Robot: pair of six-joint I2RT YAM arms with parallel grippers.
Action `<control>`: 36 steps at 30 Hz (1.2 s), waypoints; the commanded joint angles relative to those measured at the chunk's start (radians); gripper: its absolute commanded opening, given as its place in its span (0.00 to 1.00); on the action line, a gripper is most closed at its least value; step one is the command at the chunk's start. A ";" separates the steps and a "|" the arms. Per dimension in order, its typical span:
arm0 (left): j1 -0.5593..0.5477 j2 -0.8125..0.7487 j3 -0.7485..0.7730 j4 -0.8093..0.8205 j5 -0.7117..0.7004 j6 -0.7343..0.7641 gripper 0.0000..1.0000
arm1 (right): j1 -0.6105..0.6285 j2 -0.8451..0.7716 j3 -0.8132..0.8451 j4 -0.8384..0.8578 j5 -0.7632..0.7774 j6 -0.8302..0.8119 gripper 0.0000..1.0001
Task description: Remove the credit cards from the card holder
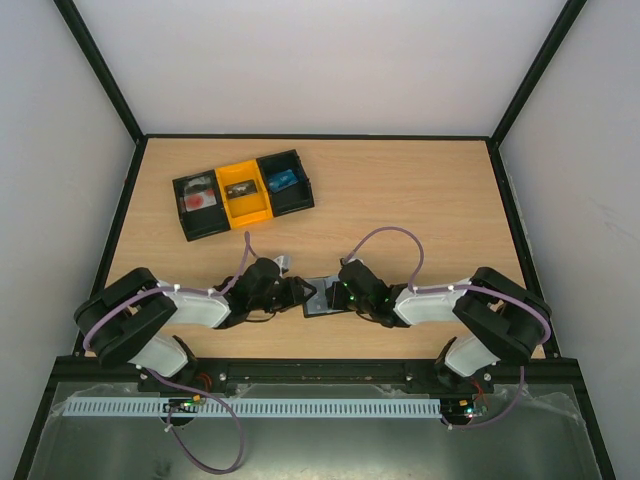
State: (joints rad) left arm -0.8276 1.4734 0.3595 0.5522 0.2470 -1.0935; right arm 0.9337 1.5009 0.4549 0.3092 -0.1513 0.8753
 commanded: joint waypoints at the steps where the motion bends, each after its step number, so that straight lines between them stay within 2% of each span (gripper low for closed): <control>1: 0.006 0.018 0.000 0.030 0.006 0.000 0.48 | 0.006 0.021 -0.021 -0.023 0.008 -0.002 0.02; 4: 0.005 0.016 0.002 0.035 0.013 -0.002 0.47 | 0.007 0.022 -0.025 -0.019 0.009 0.001 0.02; 8: 0.005 0.012 0.002 0.039 0.018 -0.003 0.39 | 0.006 0.022 -0.026 -0.016 0.007 0.000 0.02; 17: 0.005 0.026 0.004 0.061 0.035 -0.011 0.34 | 0.007 0.026 -0.034 0.003 -0.004 0.007 0.02; 21: 0.004 0.018 0.007 0.060 0.042 -0.012 0.34 | 0.007 0.023 -0.035 0.004 -0.002 0.008 0.02; 25: 0.004 -0.011 0.004 0.030 0.024 -0.011 0.40 | 0.007 0.023 -0.035 0.005 -0.001 0.008 0.02; 36: 0.002 -0.022 0.005 0.035 0.037 -0.018 0.39 | 0.006 0.020 -0.038 0.005 0.001 0.010 0.02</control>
State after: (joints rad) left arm -0.8242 1.4712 0.3595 0.5671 0.2703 -1.1107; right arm 0.9337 1.5013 0.4381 0.3443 -0.1532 0.8795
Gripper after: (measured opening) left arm 0.388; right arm 0.024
